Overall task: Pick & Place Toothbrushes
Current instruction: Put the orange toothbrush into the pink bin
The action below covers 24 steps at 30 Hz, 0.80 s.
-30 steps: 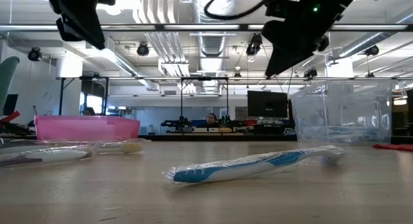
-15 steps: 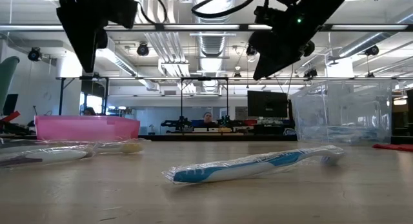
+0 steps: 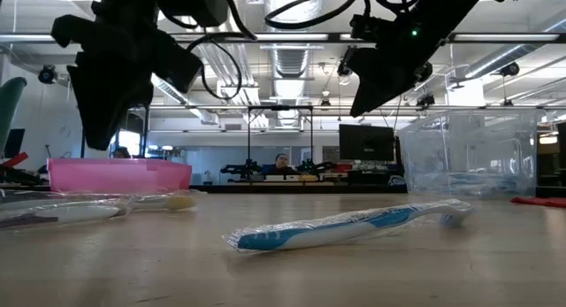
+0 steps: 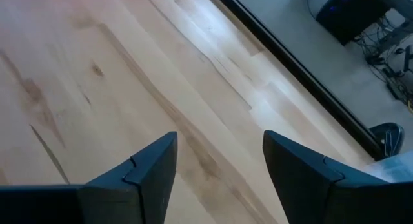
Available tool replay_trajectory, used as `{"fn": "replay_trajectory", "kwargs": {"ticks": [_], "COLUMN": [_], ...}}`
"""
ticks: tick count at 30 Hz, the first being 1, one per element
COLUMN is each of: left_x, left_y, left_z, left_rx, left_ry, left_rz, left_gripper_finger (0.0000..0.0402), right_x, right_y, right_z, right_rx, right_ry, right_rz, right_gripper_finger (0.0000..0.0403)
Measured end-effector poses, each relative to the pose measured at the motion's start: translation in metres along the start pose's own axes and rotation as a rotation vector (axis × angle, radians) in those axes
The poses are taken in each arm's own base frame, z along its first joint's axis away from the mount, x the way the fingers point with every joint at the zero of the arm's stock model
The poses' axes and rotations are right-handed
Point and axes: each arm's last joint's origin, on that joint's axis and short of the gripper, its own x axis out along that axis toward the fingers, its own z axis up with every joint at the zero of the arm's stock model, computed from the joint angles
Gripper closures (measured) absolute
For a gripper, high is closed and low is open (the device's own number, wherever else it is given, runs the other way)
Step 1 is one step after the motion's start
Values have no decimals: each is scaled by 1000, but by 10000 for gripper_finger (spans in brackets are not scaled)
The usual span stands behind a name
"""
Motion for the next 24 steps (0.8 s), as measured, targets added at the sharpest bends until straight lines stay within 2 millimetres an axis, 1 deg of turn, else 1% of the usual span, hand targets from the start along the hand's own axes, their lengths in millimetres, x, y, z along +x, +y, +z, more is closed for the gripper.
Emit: {"fn": "replay_trajectory", "kwargs": {"ticks": [7,14,18,24], "left_x": [16,21,25,38], "left_y": [-12,-14,-15,-14], "left_z": [6,10,11,12], "left_rx": [31,33,33,38], "left_ry": [-34,-50,-46,-40], "left_rz": [-29,-34,-28,5], "left_gripper_finger": [310,310,310,310], "right_x": [1,0,-3,-7], "right_y": [0,-1,-6,-13], "right_z": [-1,-2,-4,-6], "right_rx": [-3,-27,-46,-15], "right_ry": [3,6,33,51], "right_rz": [-2,-4,-21,-35], "right_gripper_finger": [165,152,145,140]}}
